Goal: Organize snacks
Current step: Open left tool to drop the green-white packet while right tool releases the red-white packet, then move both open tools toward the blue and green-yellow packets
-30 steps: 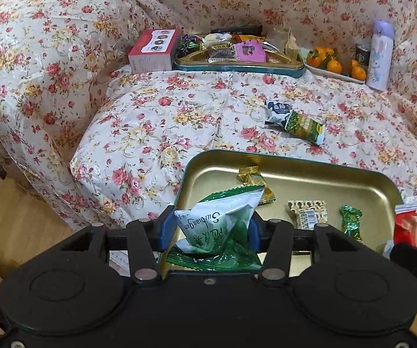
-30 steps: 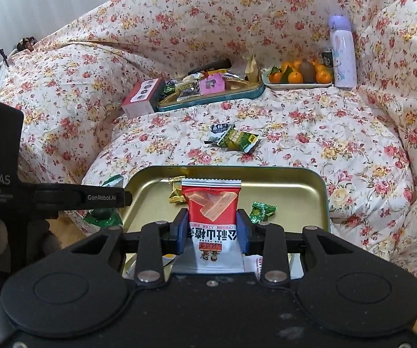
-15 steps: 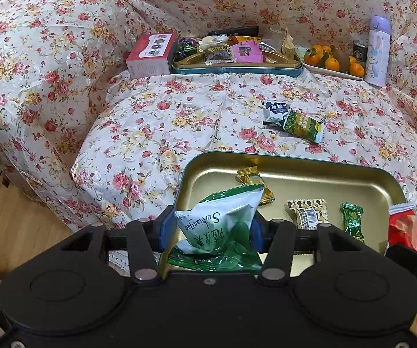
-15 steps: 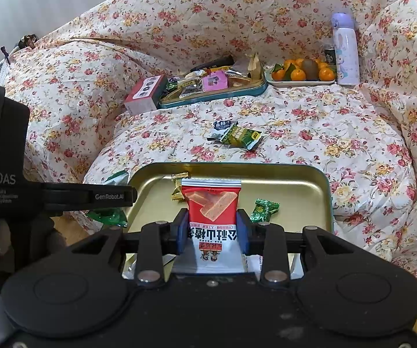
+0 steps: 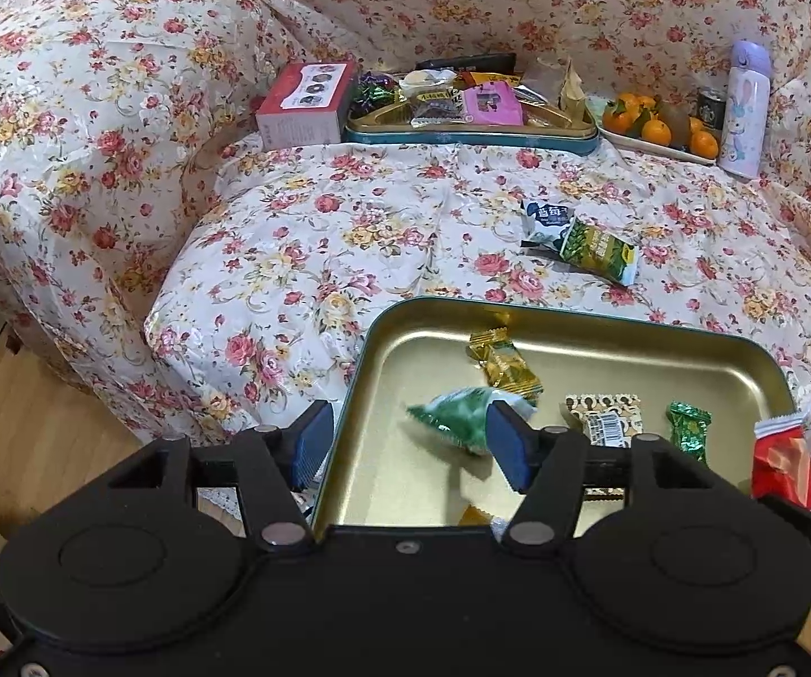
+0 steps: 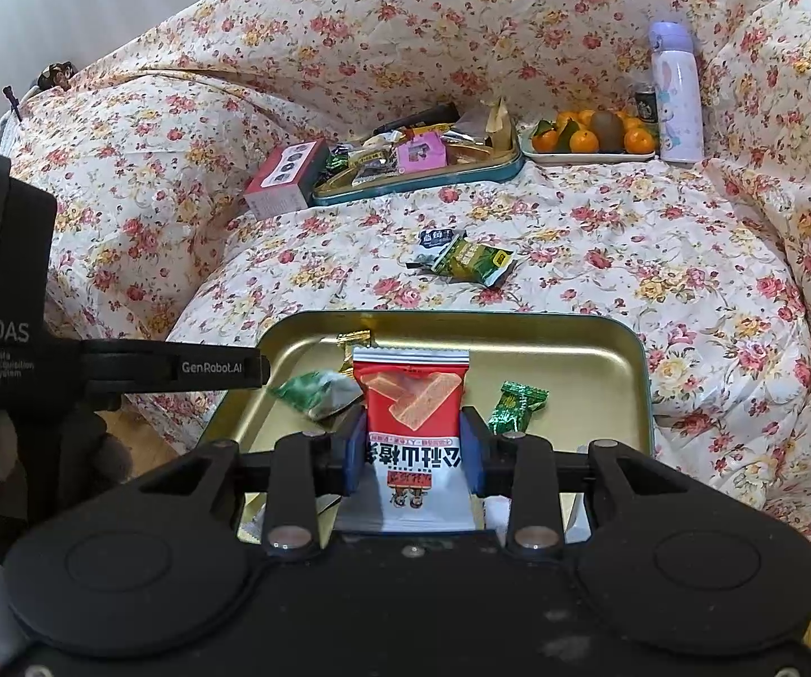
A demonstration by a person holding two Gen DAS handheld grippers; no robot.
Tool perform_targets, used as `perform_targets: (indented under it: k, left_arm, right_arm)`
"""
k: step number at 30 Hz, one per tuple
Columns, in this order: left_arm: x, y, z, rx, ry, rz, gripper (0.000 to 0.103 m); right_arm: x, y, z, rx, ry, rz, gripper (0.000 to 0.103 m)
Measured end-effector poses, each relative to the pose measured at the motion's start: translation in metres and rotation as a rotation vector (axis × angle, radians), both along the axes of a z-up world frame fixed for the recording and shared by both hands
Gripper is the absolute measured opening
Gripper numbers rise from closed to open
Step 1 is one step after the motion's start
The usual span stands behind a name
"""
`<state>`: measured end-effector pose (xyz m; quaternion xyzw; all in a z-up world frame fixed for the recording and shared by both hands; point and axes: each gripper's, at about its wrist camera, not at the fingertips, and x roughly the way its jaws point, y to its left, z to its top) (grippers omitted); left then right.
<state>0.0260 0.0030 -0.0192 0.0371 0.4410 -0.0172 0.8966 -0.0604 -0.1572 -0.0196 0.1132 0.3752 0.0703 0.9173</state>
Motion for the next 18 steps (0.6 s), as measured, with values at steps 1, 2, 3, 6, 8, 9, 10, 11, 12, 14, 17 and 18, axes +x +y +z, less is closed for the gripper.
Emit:
perform_targets:
  k: [1, 2, 3, 6, 8, 9, 10, 11, 12, 14, 17, 18]
  left_arm:
    - [-0.0005, -0.0002, -0.0001, 0.002, 0.0, 0.001, 0.065]
    - [-0.0007, -0.0005, -0.0003, 0.005, 0.002, 0.001, 0.064]
    - [-0.0013, -0.0007, -0.0004, 0.005, 0.001, 0.0, 0.064]
    - [-0.0023, -0.0013, -0.0005, 0.008, 0.0, 0.002, 0.064]
    - [-0.0033, -0.0016, -0.0004, 0.01, -0.002, 0.002, 0.064]
    - [-0.0036, -0.0015, -0.0004, 0.009, -0.002, 0.003, 0.064]
    - [-0.0036, -0.0017, -0.0004, 0.007, -0.001, 0.004, 0.064]
    - [-0.0043, -0.0006, -0.0003, 0.005, 0.0, 0.004, 0.064]
    - [-0.0045, -0.0004, -0.0002, 0.002, 0.002, 0.005, 0.064]
    - [-0.0053, 0.0001, -0.0004, -0.002, 0.007, 0.005, 0.064]
    - [-0.0069, -0.0003, -0.001, -0.002, 0.013, 0.004, 0.064]
    - [-0.0076, -0.0007, -0.0014, -0.003, 0.015, 0.003, 0.064]
  right_arm:
    - [0.0002, 0.0005, -0.0002, 0.001, 0.001, 0.002, 0.036]
    - [0.0, 0.001, -0.0005, 0.002, 0.002, 0.004, 0.036]
    - [0.0, 0.0016, -0.0006, 0.003, 0.001, 0.007, 0.036]
    - [-0.0013, 0.0035, 0.0009, 0.009, -0.011, 0.026, 0.041]
    - [-0.0016, 0.004, 0.0019, 0.01, -0.014, 0.021, 0.041]
    - [-0.0016, 0.0041, 0.0021, 0.012, -0.013, 0.024, 0.041]
    - [-0.0019, 0.0037, 0.0025, 0.012, -0.013, 0.028, 0.041]
    - [-0.0026, 0.0038, 0.0029, 0.009, -0.013, 0.03, 0.041]
    - [-0.0028, 0.0038, 0.0032, 0.006, -0.012, 0.03, 0.042]
    - [-0.0021, 0.0035, 0.0037, 0.005, -0.009, 0.033, 0.041]
    - [-0.0022, 0.0041, 0.0033, 0.004, 0.001, 0.035, 0.041]
    - [-0.0022, 0.0044, 0.0029, 0.003, 0.004, 0.036, 0.041]
